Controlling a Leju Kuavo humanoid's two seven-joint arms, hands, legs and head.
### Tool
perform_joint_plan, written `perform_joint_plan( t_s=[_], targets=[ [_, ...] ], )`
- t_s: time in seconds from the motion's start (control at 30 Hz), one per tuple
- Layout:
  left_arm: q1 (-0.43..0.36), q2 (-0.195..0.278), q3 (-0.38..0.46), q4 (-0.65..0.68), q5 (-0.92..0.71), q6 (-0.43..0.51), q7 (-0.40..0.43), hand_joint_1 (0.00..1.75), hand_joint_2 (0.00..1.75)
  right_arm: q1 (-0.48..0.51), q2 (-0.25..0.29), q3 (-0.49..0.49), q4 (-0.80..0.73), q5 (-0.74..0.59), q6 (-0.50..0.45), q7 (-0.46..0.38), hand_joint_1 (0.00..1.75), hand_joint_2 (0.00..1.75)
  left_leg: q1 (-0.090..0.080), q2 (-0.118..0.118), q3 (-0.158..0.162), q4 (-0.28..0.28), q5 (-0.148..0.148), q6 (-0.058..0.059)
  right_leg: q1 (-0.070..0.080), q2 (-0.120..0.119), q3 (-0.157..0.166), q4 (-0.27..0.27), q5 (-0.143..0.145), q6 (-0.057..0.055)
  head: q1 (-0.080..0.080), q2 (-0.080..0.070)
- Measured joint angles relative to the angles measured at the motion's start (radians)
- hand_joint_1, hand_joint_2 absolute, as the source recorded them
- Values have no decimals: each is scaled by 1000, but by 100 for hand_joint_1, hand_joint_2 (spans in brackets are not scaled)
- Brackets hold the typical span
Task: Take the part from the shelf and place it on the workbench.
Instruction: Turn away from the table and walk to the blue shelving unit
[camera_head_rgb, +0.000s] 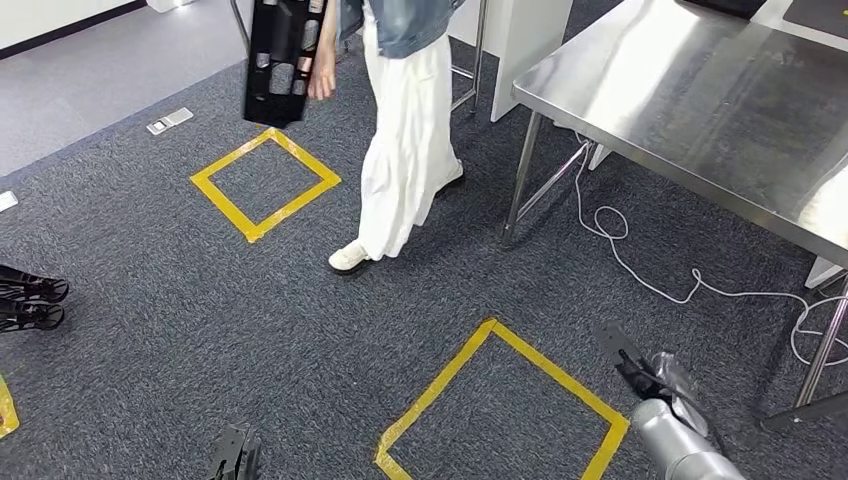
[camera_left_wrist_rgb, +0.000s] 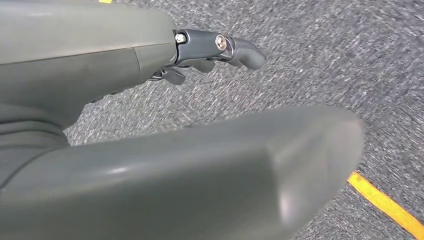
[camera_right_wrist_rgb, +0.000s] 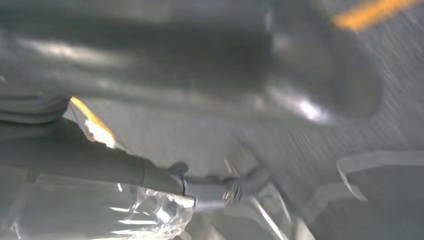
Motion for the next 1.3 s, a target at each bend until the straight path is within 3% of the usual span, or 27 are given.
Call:
perform_joint_plan(
  t_s=[0.07,0.13,0.17,0.2,0.27,0.33,0.4,0.43,0.5,0.57,0.63,0.67,0.7,0.77,0.8,0.87,0.93,0.97,1.03,1.1,1.13,1.17,1.2,1.23,1.3],
  targets=[
    [1,-1,0,0,6,7,2,0,0,67,9,-50,14,-41,14,6,0,0,0,53,-56,130,-76,-5,9,-28,-1,0,-1,-13,-3,0],
    [6,-1,0,0,4,12,18,0,0,135,25,-96,30,-68,29,6,0,0,3,66,-92,223,-115,-8,14,-57,-4,0,-2,-14,-3,0],
    [9,-1,0,0,-4,11,35,0,0,169,37,-118,38,-79,38,6,0,0,3,70,-81,217,-109,-9,15,-70,-5,0,-2,-14,-3,0],
    [11,0,0,0,-15,9,56,0,0,201,51,-137,45,-90,45,6,0,0,3,76,-49,170,-89,-8,15,-83,-6,0,-3,-14,-3,0],
    [7,2,-3,-1,-41,3,94,0,0,263,83,-174,57,-107,58,8,0,0,0,118,47,26,-46,-1,21,-106,-4,1,-5,-11,-3,0],
    [0,4,-8,-1,-61,-1,118,0,0,314,113,-204,66,-109,75,12,0,0,-6,147,98,-53,-31,6,28,-126,-1,2,-10,-4,1,0],
    [-4,8,-14,-1,-72,-4,132,0,0,347,140,-217,74,-95,96,18,0,0,-9,132,98,-62,-28,12,32,-143,6,0,-12,2,4,0],
    [-4,10,-16,-1,-75,-4,139,0,0,359,154,-219,76,-91,105,19,0,0,-7,124,100,-67,-24,16,32,-139,5,4,-15,7,3,0],
    [-6,13,-19,-1,-76,-6,147,0,0,376,179,-227,78,-98,116,14,0,0,1,105,103,-76,-12,30,30,-87,-14,52,-46,8,6,0],
    [-12,13,-21,-1,-67,-12,149,0,0,392,197,-241,84,-112,127,1,0,0,4,80,99,-78,-3,39,21,-23,-69,179,-109,3,9,0],
    [-12,13,-20,-1,-54,-29,146,0,0,403,209,-253,88,-119,141,-14,0,0,4,49,92,-78,2,38,14,-5,-115,284,-148,8,9,0],
    [-11,13,-20,-1,-50,-43,145,0,0,405,212,-256,89,-118,150,-22,0,0,5,34,89,-77,5,35,11,-4,-113,284,-143,16,10,0],
    [-10,12,-19,-1,-47,-58,144,0,0,404,215,-259,90,-115,160,-29,0,0,6,20,87,-77,7,31,6,-2,-92,244,-124,28,10,0],
    [-10,12,-17,0,-38,-84,140,0,0,399,219,-262,90,-110,184,-42,0,0,8,-7,85,-75,12,21,-7,23,-17,102,-72,49,10,0],
    [-10,12,-16,0,-33,-93,138,0,0,395,221,-263,90,-108,195,-47,0,0,8,-19,83,-74,13,14,-10,36,11,45,-54,52,10,0],
    [-10,12,-12,0,-23,-107,134,0,0,391,224,-265,91,-108,219,-56,0,0,7,-35,79,-74,17,-1,-6,46,28,4,-42,40,10,0],
    [-7,13,-3,0,-15,-116,126,0,0,388,224,-267,91,-109,239,-63,0,0,12,-46,73,-77,23,-13,-3,27,32,1,-35,20,10,0],
    [-4,13,1,0,-11,-121,122,0,0,387,224,-269,91,-109,247,-65,0,0,14,-35,66,-68,17,-17,-4,18,34,-1,-30,10,9,0],
    [-2,14,10,0,-2,-129,116,0,0,389,223,-274,91,-110,256,-66,0,0,16,14,29,8,-32,-21,-4,-3,33,-4,-23,-6,5,0],
    [-2,13,19,0,4,-136,112,0,0,396,222,-279,91,-109,260,-66,0,0,14,55,-34,147,-105,-24,5,-29,30,-4,-23,-12,1,0],
    [-1,13,23,0,5,-138,112,0,0,399,221,-281,91,-109,263,-66,0,0,15,62,-58,200,-125,-25,8,-43,28,-4,-24,-13,1,0],
    [1,12,27,0,6,-139,111,0,0,402,220,-282,92,-109,264,-65,0,0,15,66,-64,220,-127,-25,10,-56,26,-4,-24,-13,1,0],
    [2,12,29,0,6,-140,110,0,0,403,220,-284,92,-109,265,-64,0,0,15,71,-49,198,-111,-24,11,-69,26,-3,-24,-13,0,0],
    [3,12,30,0,5,-141,109,0,0,405,220,-285,92,-109,266,-63,0,0,15,82,-13,140,-85,-22,11,-80,26,-3,-25,-12,1,0],
    [-2,11,30,0,3,-142,106,0,0,408,221,-289,92,-109,266,-62,0,0,13,135,70,3,-40,-16,17,-102,28,-3,-28,-8,0,0]
  ],
)
